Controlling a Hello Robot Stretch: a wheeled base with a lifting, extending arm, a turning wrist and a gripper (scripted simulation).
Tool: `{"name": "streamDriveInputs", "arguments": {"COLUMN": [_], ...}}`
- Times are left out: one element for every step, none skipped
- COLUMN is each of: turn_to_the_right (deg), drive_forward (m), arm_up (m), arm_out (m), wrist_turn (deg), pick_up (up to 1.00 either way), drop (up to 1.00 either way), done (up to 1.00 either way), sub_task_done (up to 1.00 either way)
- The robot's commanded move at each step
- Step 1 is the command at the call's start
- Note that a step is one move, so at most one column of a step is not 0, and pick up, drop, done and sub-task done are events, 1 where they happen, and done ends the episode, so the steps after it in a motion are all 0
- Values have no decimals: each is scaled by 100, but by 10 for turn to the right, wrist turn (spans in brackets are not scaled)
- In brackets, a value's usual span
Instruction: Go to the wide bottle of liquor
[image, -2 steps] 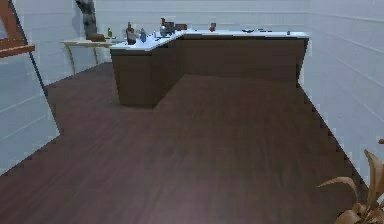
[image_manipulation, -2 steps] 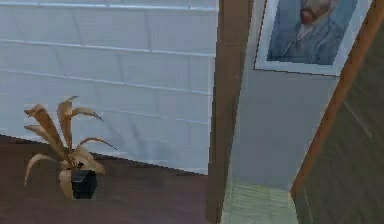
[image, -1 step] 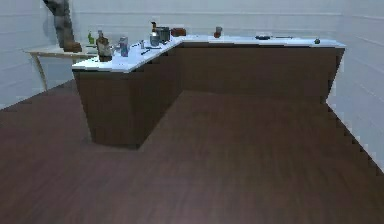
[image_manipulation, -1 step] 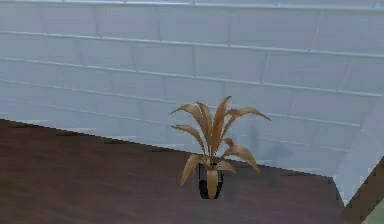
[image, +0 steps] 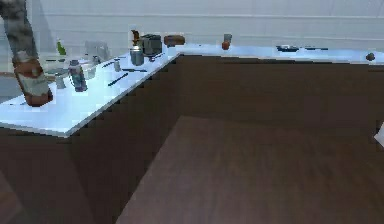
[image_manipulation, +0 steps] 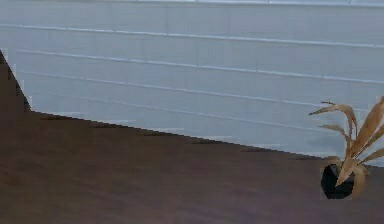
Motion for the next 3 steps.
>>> {"name": "streamDriveInputs", "arguments": {"turn_to_the_right": [-60,0,-450], "drive_forward": [0,60,0], "arm_up": [0,0,0], "arm_out": [0,0,0], "wrist_turn": [0,0,0], "pick_up": [0,0,0], "drop": [0,0,0], "done": [0,0,0], "sub_task_done": [0,0,0]}}
